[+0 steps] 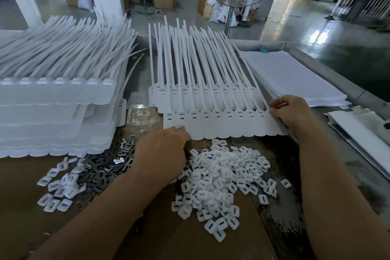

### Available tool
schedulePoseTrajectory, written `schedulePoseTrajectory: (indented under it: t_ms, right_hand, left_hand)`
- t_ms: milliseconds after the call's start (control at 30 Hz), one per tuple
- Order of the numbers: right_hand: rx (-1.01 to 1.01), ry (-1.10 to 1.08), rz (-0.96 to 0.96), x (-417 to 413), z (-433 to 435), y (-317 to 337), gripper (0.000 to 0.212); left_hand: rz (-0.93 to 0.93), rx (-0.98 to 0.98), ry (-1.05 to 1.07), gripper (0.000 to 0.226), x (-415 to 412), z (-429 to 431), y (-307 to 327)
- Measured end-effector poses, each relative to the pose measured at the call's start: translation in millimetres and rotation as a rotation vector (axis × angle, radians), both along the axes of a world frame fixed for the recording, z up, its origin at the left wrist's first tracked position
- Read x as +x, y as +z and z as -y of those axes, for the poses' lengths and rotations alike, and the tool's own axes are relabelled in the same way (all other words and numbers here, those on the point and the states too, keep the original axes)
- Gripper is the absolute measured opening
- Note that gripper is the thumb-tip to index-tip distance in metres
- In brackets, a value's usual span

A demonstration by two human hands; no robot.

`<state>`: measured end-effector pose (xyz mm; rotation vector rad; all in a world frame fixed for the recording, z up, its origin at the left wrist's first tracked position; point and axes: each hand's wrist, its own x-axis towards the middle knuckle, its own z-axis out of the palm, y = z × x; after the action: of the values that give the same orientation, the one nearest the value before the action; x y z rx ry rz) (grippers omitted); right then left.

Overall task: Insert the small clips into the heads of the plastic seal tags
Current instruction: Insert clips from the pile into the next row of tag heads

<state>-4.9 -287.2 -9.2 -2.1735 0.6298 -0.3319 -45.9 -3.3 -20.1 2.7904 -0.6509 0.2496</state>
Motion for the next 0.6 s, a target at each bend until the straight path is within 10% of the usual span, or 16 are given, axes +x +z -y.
schedulePoseTrajectory:
  t_ms: [600]
  right_hand:
    - [-0.067,-0.051,-0.015,5.1,-0.6,-5.2,0.009]
  left_hand:
    - [0.010,-0.022,0.019,0.041,1.6,1.9,-2.2]
